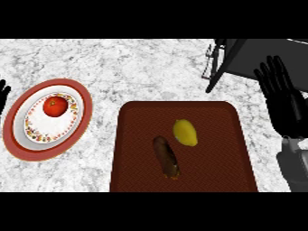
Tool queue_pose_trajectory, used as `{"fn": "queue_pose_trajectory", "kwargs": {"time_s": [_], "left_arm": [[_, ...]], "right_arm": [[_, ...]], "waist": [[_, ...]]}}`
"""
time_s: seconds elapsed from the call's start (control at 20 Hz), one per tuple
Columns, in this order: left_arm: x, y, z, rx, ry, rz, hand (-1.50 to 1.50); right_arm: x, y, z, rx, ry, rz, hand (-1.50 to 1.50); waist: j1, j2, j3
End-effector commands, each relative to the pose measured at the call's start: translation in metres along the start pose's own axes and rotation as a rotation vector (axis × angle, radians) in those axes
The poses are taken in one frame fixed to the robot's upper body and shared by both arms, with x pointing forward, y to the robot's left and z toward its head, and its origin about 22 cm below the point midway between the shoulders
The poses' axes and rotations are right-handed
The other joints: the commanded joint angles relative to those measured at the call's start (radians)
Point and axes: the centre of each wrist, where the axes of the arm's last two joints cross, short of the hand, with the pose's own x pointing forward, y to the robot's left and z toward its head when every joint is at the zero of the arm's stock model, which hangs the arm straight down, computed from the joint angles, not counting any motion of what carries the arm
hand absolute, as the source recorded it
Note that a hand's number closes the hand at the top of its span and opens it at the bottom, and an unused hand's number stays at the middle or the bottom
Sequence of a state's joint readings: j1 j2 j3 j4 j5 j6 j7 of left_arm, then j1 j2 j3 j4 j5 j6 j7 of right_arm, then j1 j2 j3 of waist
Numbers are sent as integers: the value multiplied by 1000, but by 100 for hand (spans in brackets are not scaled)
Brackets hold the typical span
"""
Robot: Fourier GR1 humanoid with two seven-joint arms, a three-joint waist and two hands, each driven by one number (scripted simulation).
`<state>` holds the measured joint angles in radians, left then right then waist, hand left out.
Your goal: Pick the lemon from the tray and place it in the tiered shelf
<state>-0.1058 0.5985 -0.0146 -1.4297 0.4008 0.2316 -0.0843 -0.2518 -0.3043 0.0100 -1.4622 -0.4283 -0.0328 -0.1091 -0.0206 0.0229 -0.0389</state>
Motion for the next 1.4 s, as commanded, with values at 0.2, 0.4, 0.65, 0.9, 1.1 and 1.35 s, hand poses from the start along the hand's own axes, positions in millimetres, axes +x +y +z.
{"fn": "queue_pose_trajectory", "kwargs": {"time_s": [0.2, 0.4, 0.65, 0.9, 1.1, 1.35], "left_arm": [[-49, -34, 25, -102, 366, 53, 0], [-44, -50, 41, -190, 454, 99, 0], [-47, -55, 49, -211, 511, 99, 0], [-43, -52, 52, -180, 551, 97, 0], [-36, -55, 51, -191, 536, 87, 0], [-33, -61, 51, -183, 544, 95, 0]], "right_arm": [[45, -46, -12, 74, -121, 343, 150], [18, -91, 14, -85, 237, 627, 150], [-2, -84, 21, 44, 198, 547, -150], [8, -79, 22, 272, 230, 549, -150], [18, -57, 15, 389, 259, 578, -150], [49, -23, -5, 489, 292, 693, -150]], "waist": [[-1, -12, 37], [12, 6, 34], [17, -7, 40], [19, -18, 38], [13, -23, 36], [10, -27, 31]]}}
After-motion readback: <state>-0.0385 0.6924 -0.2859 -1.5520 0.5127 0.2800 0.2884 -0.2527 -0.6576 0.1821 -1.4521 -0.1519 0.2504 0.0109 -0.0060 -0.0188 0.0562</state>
